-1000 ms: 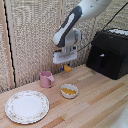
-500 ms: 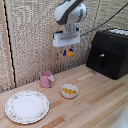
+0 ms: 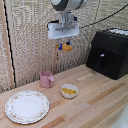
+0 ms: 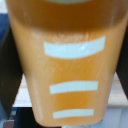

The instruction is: Bring your hand's grasp to the bread. Hold the bread tenderly using the grip of your hand. Carefully pick up the bread and hover it over the white plate. Politely place it atop the plate.

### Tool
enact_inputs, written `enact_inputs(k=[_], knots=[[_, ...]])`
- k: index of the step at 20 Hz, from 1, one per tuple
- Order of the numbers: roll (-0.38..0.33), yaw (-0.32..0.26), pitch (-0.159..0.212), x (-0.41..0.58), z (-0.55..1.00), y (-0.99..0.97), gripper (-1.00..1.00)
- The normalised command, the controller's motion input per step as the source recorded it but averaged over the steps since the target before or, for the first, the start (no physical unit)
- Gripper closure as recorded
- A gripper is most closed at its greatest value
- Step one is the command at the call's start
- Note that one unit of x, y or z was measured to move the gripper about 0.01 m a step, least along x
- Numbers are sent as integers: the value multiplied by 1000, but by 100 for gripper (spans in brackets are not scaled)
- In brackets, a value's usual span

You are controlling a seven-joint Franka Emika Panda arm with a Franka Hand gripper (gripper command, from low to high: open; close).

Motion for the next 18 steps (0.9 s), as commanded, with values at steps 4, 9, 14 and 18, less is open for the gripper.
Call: enact_inputs(k=[4,9,14,18], knots=[[0,0,0,-125,-39,989,100],[0,0,-5,-4,-295,1000,100],[-3,0,-18,0,-462,989,100],[-40,7,-21,5,-520,761,100]])
